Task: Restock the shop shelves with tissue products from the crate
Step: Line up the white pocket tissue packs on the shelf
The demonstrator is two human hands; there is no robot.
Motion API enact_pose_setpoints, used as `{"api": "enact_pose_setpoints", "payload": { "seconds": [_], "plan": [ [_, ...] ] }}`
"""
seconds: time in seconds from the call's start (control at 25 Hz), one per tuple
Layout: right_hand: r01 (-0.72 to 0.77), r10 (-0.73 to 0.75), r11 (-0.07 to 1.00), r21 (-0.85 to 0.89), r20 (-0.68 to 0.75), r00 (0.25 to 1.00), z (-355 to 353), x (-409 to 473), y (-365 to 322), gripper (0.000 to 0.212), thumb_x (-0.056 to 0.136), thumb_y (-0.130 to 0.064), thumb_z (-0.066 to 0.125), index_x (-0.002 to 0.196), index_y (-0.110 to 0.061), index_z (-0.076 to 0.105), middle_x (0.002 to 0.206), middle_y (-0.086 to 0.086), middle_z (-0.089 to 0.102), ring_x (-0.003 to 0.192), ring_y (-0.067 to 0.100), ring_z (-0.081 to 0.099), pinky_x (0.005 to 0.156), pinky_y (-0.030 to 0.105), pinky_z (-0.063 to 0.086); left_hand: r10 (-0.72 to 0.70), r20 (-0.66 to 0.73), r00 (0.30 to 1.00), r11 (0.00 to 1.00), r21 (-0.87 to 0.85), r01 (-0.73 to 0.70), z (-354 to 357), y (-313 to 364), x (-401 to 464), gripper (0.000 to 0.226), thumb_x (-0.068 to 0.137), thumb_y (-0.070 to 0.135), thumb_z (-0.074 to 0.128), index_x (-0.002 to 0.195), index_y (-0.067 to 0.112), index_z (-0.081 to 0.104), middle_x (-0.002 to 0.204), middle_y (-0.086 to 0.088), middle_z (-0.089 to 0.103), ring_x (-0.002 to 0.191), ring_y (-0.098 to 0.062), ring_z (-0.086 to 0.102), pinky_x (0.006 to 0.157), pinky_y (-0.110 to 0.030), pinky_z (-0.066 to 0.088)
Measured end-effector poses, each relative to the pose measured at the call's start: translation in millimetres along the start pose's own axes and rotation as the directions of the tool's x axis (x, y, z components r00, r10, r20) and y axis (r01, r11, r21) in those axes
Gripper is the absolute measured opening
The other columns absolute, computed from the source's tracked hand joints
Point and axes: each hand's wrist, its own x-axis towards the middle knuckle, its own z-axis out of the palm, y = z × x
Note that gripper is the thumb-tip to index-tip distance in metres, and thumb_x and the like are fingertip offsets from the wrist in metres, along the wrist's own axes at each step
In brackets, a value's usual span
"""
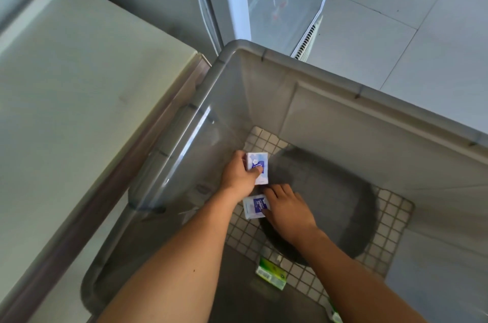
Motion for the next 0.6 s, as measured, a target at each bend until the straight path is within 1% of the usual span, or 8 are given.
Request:
{"api": "enact_pose_setpoints", "payload": {
  "seconds": [0.12, 0.16, 0.2, 0.28, 0.36, 0.4, 0.48, 0.6],
  "plan": [
    [-0.082, 0.083, 0.997, -0.014, 0.113, 0.99, -3.3, -2.4, -3.6, 0.044, 0.094, -0.036, 0.052, 0.135, -0.022, 0.046, 0.133, 0.005, 0.044, 0.124, 0.024, 0.039, 0.099, 0.035, 0.039, -0.007, 0.068, 0.998, 0.994, -0.111, 0.014, -15.1, 0.3, -8.1, 0.027, 0.086, 0.018, 0.071, 0.105, 0.017, 0.053, 0.106, -0.002, 0.068, 0.09, -0.015, 0.067, 0.073, -0.028, 0.055],
    [-0.171, 0.162, 0.983, 0.065, 0.119, 0.98, -7.1, -5.3, -2.1, 0.039, 0.093, -0.034, 0.054, 0.13, -0.021, 0.05, 0.131, 0.006, 0.046, 0.121, 0.025, 0.042, 0.097, 0.034, 0.041, -0.009, 0.082, 0.997, 0.993, -0.121, 0.019, -18.4, 0.2, -10.4, 0.027, 0.086, 0.018, 0.071, 0.106, 0.017, 0.053, 0.107, -0.001, 0.069, 0.091, -0.015, 0.067, 0.074, -0.028, 0.056],
    [-0.298, 0.281, 0.931, 0.209, 0.107, 0.954, -14.5, -9.2, 1.0, 0.034, 0.092, -0.03, 0.055, 0.124, -0.019, 0.054, 0.127, 0.007, 0.051, 0.117, 0.025, 0.047, 0.092, 0.031, 0.043, -0.011, 0.083, 0.996, 0.991, -0.135, 0.023, -20.8, -1.2, -12.4, 0.028, 0.086, 0.018, 0.072, 0.106, 0.018, 0.053, 0.106, 0.0, 0.068, 0.091, -0.014, 0.067, 0.073, -0.027, 0.055],
    [-0.479, 0.517, 0.678, 0.558, 0.101, 0.85, -38.3, -18.4, 13.0, 0.023, 0.091, -0.025, 0.059, 0.112, -0.014, 0.06, 0.113, 0.008, 0.063, 0.1, 0.022, 0.06, 0.075, 0.025, 0.042, -0.019, 0.068, 0.997, 0.99, -0.136, 0.028, -21.2, -3.0, -17.0, 0.027, 0.086, 0.018, 0.072, 0.105, 0.018, 0.052, 0.106, 0.001, 0.068, 0.092, -0.014, 0.067, 0.073, -0.027, 0.055],
    [-0.415, 0.604, 0.388, 0.823, 0.112, 0.789, -62.1, -25.5, 20.4, 0.012, 0.091, -0.022, 0.061, 0.101, -0.015, 0.063, 0.099, 0.004, 0.068, 0.081, 0.012, 0.061, 0.063, 0.021, 0.043, -0.038, 0.078, 0.996, 0.988, -0.147, 0.049, -17.0, -5.4, -22.5, 0.029, 0.085, 0.019, 0.073, 0.105, 0.018, 0.053, 0.11, -0.002, 0.068, 0.095, -0.017, 0.068, 0.081, -0.035, 0.057],
    [-0.346, 0.587, 0.3, 0.889, 0.113, 0.802, -74.2, -28.7, 19.3, 0.009, 0.091, -0.019, 0.062, 0.099, -0.015, 0.064, 0.093, 0.001, 0.069, 0.075, 0.008, 0.061, 0.059, 0.017, 0.044, -0.046, 0.108, 0.993, 0.984, -0.168, 0.064, -14.6, -5.4, -25.0, 0.03, 0.084, 0.021, 0.073, 0.106, 0.018, 0.054, 0.111, -0.004, 0.069, 0.096, -0.018, 0.068, 0.086, -0.04, 0.057],
    [-0.261, 0.498, 0.256, 0.931, 0.105, 0.861, -86.9, -30.9, 10.5, 0.01, 0.091, -0.018, 0.064, 0.099, -0.015, 0.068, 0.087, -0.005, 0.071, 0.072, 0.005, 0.064, 0.058, 0.012, 0.046, -0.055, 0.23, 0.972, 0.946, -0.298, 0.124, -9.8, -1.4, -31.5, 0.028, 0.086, 0.027, 0.071, 0.109, 0.017, 0.058, 0.114, -0.007, 0.07, 0.098, -0.018, 0.069, 0.091, -0.043, 0.055],
    [-0.216, 0.392, 0.334, 0.917, 0.073, 0.917, -83.4, -27.1, -2.8, 0.013, 0.089, -0.023, 0.067, 0.1, -0.019, 0.072, 0.081, -0.01, 0.072, 0.066, -0.001, 0.063, 0.06, 0.013, 0.046, -0.007, 0.399, 0.917, 0.862, -0.462, 0.208, -13.8, 13.5, -45.9, 0.029, 0.085, 0.034, 0.07, 0.109, 0.019, 0.064, 0.11, -0.006, 0.072, 0.1, -0.018, 0.07, 0.093, -0.038, 0.054]
  ]
}}
